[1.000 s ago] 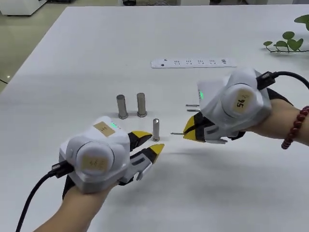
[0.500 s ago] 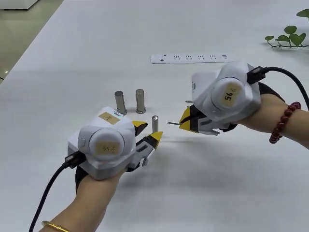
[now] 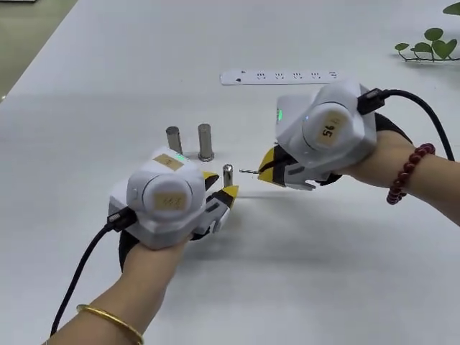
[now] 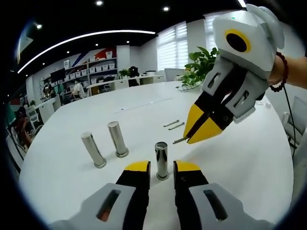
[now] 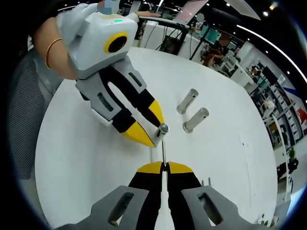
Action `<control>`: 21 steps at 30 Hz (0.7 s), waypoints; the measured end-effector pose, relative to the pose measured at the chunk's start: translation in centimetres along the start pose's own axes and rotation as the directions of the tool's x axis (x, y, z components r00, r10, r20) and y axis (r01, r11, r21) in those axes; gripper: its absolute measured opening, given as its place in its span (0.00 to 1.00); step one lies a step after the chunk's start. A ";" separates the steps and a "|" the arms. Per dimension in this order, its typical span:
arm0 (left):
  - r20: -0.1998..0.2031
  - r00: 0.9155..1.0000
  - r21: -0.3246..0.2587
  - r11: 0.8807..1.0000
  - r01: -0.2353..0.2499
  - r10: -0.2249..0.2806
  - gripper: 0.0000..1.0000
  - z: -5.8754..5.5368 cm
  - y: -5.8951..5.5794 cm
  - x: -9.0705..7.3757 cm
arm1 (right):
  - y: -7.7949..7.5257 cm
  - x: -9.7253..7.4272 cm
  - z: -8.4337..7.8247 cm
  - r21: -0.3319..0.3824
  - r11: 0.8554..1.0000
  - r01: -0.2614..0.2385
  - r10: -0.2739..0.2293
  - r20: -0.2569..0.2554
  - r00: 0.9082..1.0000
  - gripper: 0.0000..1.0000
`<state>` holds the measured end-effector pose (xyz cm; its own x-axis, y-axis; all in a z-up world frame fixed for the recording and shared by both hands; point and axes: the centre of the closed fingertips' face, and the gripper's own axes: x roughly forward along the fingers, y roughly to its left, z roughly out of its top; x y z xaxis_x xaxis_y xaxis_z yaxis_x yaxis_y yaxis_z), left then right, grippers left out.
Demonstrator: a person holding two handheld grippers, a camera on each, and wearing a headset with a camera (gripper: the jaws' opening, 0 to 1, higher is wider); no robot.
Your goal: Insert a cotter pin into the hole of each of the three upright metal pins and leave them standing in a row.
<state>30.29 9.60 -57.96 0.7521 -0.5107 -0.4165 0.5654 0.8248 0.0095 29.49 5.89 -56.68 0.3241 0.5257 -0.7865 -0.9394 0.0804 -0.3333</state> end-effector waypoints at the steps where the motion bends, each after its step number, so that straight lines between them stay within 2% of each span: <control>1: 0.001 1.000 -0.002 1.000 0.007 -0.007 0.15 0.0 -0.1 0.2 | 0.0 0.1 0.1 0.004 1.000 0.000 0.000 0.005 1.000 0.00; 7: -0.012 1.000 0.008 1.000 0.019 -0.018 0.13 -0.2 -0.1 1.0 | -0.2 0.4 0.1 -0.009 1.000 0.003 -0.003 0.001 1.000 0.00; 15: -0.022 1.000 0.003 1.000 0.022 -0.022 0.10 -0.3 -0.2 1.3 | -0.1 0.7 0.2 -0.005 1.000 -0.003 0.003 0.006 1.000 0.00; 21: -0.041 0.999 0.026 0.999 0.023 -0.022 0.07 -0.7 -0.2 1.4 | -0.1 0.8 0.5 -0.007 1.000 -0.002 0.002 0.011 1.000 0.00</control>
<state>31.01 8.92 -59.19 0.7254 -0.5182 -0.4531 0.5910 0.8063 0.0240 29.77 6.74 -56.98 0.3209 0.5356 -0.7811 -0.9392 0.0737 -0.3354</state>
